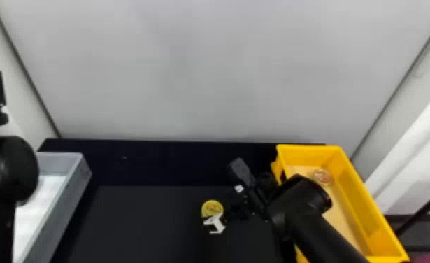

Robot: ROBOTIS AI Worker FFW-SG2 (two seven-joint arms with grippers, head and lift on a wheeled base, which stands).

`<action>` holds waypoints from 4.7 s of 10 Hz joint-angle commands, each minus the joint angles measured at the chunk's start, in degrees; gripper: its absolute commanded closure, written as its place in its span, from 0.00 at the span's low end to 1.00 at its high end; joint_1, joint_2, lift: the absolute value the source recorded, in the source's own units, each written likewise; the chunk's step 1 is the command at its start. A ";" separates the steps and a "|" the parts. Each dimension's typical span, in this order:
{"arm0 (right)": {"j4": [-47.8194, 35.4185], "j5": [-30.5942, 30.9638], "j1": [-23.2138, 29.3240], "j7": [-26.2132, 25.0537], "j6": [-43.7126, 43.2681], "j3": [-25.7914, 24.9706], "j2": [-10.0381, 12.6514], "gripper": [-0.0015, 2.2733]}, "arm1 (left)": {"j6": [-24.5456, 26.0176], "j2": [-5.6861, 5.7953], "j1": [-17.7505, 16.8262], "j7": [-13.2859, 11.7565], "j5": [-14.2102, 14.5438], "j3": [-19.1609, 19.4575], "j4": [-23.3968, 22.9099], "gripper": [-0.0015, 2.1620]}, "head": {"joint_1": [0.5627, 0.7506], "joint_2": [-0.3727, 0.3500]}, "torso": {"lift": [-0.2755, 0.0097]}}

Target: Pick up the round yellow can and place it in the yellow rectangular box

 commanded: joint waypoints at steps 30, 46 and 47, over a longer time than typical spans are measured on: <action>-38.52 -5.53 26.54 -10.98 20.69 -44.20 -9.89 0.32 | 4.73 1.75 0.62 -1.41 -0.53 1.94 -4.15 0.04 | 0.70 0.41 | 0.97; -57.68 -4.13 24.87 -13.45 26.67 -44.11 -10.86 0.00 | 4.91 1.22 0.97 -1.41 -0.79 2.56 -4.33 0.04 | 0.70 0.41 | 0.97; -66.03 -2.02 23.20 -17.32 27.91 -43.49 -10.86 0.00 | 5.08 1.22 0.97 -1.41 -0.88 2.65 -4.42 0.04 | 0.70 0.41 | 0.97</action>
